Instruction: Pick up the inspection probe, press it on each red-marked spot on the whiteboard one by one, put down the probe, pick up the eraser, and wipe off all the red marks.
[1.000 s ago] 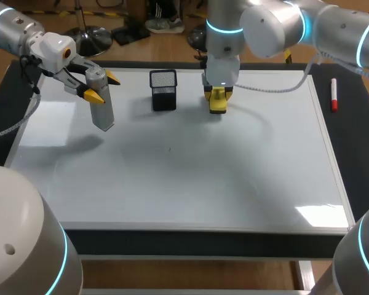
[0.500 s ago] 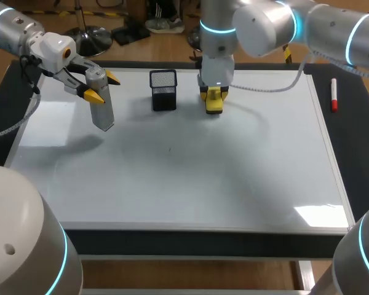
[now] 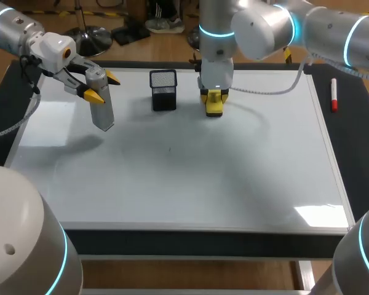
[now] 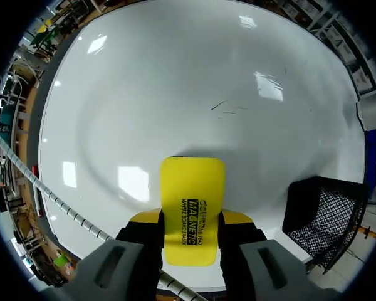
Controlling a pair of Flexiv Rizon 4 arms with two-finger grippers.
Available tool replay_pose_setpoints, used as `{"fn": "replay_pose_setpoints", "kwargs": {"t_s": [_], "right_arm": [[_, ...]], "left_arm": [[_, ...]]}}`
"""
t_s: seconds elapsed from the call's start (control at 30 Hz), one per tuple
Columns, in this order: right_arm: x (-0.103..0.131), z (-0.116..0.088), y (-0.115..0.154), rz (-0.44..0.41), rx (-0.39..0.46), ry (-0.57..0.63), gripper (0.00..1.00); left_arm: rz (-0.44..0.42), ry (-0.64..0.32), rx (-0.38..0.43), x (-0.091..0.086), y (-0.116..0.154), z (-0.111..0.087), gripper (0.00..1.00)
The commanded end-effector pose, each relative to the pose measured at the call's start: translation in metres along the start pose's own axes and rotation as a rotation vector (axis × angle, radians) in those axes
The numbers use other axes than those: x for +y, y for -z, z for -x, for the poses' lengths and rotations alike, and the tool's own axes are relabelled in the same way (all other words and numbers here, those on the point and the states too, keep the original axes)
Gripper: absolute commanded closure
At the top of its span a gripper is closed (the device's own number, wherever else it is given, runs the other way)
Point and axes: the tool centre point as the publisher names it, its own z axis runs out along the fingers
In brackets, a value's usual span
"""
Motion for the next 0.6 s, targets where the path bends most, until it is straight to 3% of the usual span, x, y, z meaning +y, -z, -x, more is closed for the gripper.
{"fn": "replay_pose_setpoints", "kwargs": {"t_s": [0.03,0.27,0.33,0.47,0.53,0.57,0.6], "right_arm": [[-0.0022,0.0029,-0.0008,0.002,0.012,0.0,1.0],[-0.0027,0.0043,-0.0028,-0.004,0.032,-0.006,0.98],[-0.0026,0.0045,-0.0029,-0.006,0.033,-0.005,0.83],[-0.0014,0.0041,-0.0014,-0.015,0.046,-0.022,0.65],[-0.0008,0.0012,0.0018,-0.021,0.039,-0.034,0.51],[-0.0004,-0.0001,0.0032,-0.024,0.039,-0.044,0.06],[0.0,-0.0018,0.0047,-0.028,0.04,-0.054,0.0]], "left_arm": [[0.001,-0.001,0.001,-0.0009,0.0006,-0.0005,1.0],[0.001,-0.001,0.001,-0.0009,0.0006,-0.0005,1.0],[0.001,-0.001,0.001,-0.0009,0.0006,-0.0005,1.0],[0.001,-0.001,0.001,-0.0009,0.0006,-0.0005,1.0],[0.001,-0.001,0.001,-0.0009,0.0006,-0.0005,1.0],[0.001,-0.001,0.001,-0.0009,0.0006,-0.0005,1.0],[0.001,-0.001,0.001,-0.0009,0.0006,-0.0005,1.0]]}}
